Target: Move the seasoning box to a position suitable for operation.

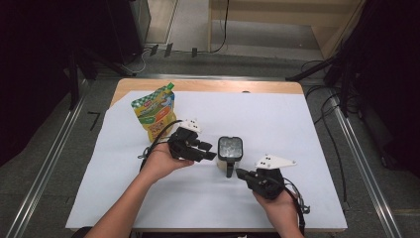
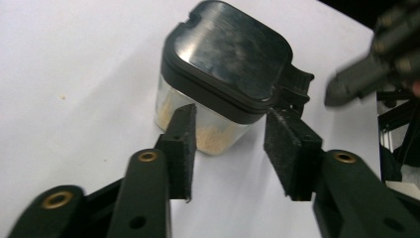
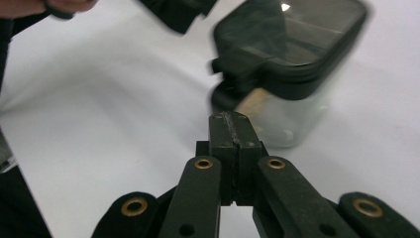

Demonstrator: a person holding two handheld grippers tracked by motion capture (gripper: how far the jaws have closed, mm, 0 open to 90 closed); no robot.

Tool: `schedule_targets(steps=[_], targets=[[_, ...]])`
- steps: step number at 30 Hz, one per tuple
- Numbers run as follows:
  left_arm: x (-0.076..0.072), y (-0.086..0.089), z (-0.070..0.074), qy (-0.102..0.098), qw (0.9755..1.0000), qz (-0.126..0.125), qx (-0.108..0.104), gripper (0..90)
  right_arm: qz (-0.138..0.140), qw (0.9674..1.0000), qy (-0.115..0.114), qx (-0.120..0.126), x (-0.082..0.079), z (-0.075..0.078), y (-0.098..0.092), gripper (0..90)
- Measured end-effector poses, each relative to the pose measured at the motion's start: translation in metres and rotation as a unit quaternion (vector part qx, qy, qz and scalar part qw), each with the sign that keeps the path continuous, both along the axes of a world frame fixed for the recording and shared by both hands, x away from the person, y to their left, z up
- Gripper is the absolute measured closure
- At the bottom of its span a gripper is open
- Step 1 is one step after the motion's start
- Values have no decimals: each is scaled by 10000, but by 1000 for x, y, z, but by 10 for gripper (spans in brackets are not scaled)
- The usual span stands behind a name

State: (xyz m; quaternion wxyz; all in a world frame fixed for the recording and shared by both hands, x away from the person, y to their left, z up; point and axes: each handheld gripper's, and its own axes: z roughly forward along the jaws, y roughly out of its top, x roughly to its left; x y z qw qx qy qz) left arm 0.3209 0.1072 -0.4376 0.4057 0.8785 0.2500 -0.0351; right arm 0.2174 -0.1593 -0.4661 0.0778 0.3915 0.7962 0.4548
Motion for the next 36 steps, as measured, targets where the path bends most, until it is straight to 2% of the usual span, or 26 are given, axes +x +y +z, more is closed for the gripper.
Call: schedule_targets(steps=[4,8,13,15,19,26,36], targets=[[3,6,0,-121,9999,82,-78,509,110,9999,-105,-56,-4,-6,17,900],[5,9,0,-141,9998,145,-78,492,148,9998,-122,-87,-3,-13,33,900],[6,13,1,-130,9997,198,-97,489,42,9997,-186,-123,2,-21,47,900],[6,13,1,-132,9997,196,-75,488,14,9998,-144,-117,6,-24,50,900],[7,15,0,-105,9997,208,-84,482,8,9999,-87,-139,10,-28,50,900],[7,14,-2,-113,9998,188,-25,476,-38,9996,-110,-264,7,-30,48,900],[7,13,-4,-259,9995,163,14,441,-241,9995,8,-222,9,-31,30,900]])
